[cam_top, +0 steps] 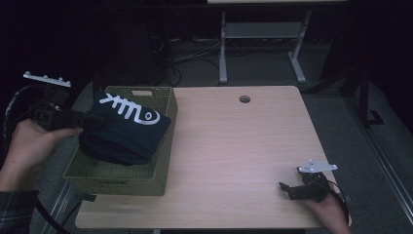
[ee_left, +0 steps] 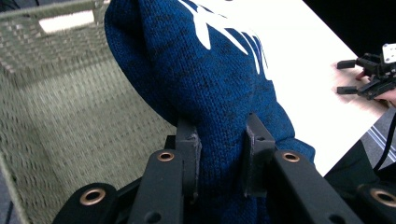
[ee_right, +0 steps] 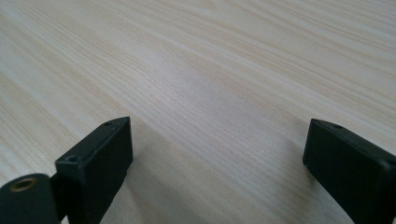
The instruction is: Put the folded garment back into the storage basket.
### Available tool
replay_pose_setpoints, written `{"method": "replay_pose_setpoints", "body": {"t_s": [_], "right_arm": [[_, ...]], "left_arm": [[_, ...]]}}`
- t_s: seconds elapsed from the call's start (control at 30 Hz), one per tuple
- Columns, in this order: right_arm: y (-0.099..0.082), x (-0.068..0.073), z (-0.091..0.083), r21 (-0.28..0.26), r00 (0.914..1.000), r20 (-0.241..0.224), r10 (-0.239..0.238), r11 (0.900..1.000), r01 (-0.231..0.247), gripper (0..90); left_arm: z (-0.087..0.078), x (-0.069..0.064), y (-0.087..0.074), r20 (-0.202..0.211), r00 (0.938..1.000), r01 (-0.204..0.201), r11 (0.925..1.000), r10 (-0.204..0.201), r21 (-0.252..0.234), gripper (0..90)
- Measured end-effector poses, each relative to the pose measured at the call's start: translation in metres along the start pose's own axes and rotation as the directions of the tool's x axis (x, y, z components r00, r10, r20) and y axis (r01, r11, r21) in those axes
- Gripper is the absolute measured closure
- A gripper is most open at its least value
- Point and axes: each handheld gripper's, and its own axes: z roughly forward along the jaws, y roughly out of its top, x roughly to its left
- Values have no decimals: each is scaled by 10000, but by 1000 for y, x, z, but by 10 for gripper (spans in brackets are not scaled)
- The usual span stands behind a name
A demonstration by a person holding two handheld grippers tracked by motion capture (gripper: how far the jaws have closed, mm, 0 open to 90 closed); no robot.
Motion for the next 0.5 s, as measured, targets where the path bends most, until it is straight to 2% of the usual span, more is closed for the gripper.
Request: {"method": "replay_pose_setpoints", "body": {"t_s": [0.23, 0.5], "right_arm": [[0, 0, 0, 0, 10000, 2, -34, 10000, 34, 78], [0, 0, 0, -1, 10000, -10, -42, 10000, 42, 78]], "left_arm": [[7, 18, -17, -30, 9983, 586, 9983, -586, 38, 728], [20, 35, -31, -93, 9947, 1026, 9944, -1024, 238, 728]]}}
